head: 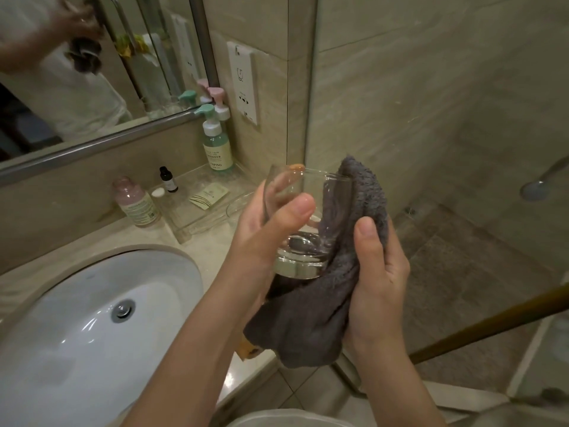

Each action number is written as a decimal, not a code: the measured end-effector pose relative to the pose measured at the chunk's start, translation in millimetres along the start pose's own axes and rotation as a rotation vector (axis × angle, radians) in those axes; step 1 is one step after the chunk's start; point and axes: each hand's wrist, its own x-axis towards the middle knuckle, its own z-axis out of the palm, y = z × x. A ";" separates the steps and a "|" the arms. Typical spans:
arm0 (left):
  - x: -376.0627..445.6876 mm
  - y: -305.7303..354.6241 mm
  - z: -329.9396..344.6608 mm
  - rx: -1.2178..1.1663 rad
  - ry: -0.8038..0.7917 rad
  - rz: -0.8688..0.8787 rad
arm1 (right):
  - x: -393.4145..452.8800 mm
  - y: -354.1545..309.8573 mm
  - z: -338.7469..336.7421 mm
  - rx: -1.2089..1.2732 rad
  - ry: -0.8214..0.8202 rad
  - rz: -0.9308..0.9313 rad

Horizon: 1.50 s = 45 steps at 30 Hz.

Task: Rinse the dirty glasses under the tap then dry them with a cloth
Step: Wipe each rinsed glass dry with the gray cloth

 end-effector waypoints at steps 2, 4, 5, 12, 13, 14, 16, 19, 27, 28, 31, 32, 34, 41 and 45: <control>0.7 -1.1 0.5 0.123 0.102 0.040 | -0.3 2.3 1.2 -0.017 0.020 0.001; -2.6 -2.8 -0.8 0.246 0.177 0.096 | 0.1 5.0 2.3 -0.052 0.029 -0.006; -5.6 -2.4 -1.0 0.294 0.207 0.127 | 0.5 5.7 4.1 -0.068 0.023 -0.011; -12.2 3.5 -18.7 0.159 0.177 0.116 | -2.6 11.1 23.0 -0.039 -0.021 0.002; -12.6 6.2 -24.5 0.083 0.141 0.075 | -2.7 12.8 25.9 -0.024 -0.024 0.030; -14.1 8.5 -29.4 0.039 0.113 0.037 | -3.2 15.3 29.1 -0.018 -0.026 0.061; -18.4 10.4 -40.3 0.081 0.122 -0.001 | -5.6 20.8 37.3 0.011 -0.037 0.109; -26.0 16.4 -53.9 0.334 0.231 0.008 | -10.4 27.5 50.6 0.002 -0.063 0.125; -62.1 25.1 -88.1 0.438 0.517 0.166 | -33.1 38.5 99.4 -0.048 -0.177 0.183; -64.5 25.9 -94.7 0.399 0.526 0.149 | -37.1 38.8 105.3 -0.033 -0.195 0.190; -74.5 33.8 -112.8 0.137 0.466 0.100 | -43.6 40.5 122.4 0.036 -0.228 0.204; -79.5 36.9 -117.5 0.089 0.432 0.090 | -45.6 41.9 127.5 0.070 -0.234 0.226; -89.9 42.1 -126.3 0.096 0.421 0.082 | -51.2 45.8 137.1 0.127 -0.243 0.282; -125.9 48.6 -164.7 0.373 0.766 0.151 | -84.6 61.0 179.0 0.084 -0.325 0.347; -149.3 51.5 -173.4 0.409 0.865 0.204 | -104.0 67.1 200.8 0.031 -0.388 0.310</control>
